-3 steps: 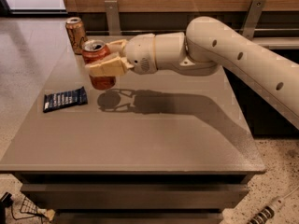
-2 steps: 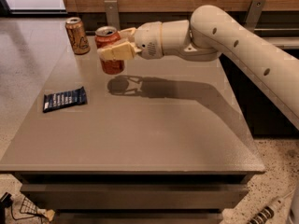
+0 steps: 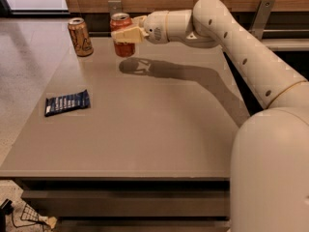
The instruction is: Move coke can near orange can
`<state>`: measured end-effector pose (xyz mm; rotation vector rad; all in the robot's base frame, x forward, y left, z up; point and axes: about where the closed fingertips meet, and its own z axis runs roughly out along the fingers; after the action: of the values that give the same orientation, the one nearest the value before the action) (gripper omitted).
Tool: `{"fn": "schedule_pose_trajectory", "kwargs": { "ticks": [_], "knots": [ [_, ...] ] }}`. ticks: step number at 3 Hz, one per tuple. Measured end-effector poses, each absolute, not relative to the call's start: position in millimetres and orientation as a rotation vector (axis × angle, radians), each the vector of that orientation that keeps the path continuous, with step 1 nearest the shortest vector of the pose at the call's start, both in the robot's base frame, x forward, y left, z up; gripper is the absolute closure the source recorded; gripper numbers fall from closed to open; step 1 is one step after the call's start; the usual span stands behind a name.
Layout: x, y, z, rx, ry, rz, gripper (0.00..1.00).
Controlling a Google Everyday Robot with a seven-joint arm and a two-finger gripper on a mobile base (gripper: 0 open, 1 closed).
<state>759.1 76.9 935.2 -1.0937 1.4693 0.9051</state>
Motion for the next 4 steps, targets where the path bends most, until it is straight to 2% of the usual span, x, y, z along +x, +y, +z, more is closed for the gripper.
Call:
{"fn": "schedule_pose_trajectory", "kwargs": {
  "ticks": [1, 2, 4],
  "knots": [
    [807.4, 86.1, 927.1, -1.067, 1.492, 0.84, 1.0],
    [825.6, 105.3, 916.8, -1.066, 1.486, 0.813, 1.0],
    [826.3, 153.5, 884.7, -1.022, 1.431, 0.831, 0.99]
  ]
}}
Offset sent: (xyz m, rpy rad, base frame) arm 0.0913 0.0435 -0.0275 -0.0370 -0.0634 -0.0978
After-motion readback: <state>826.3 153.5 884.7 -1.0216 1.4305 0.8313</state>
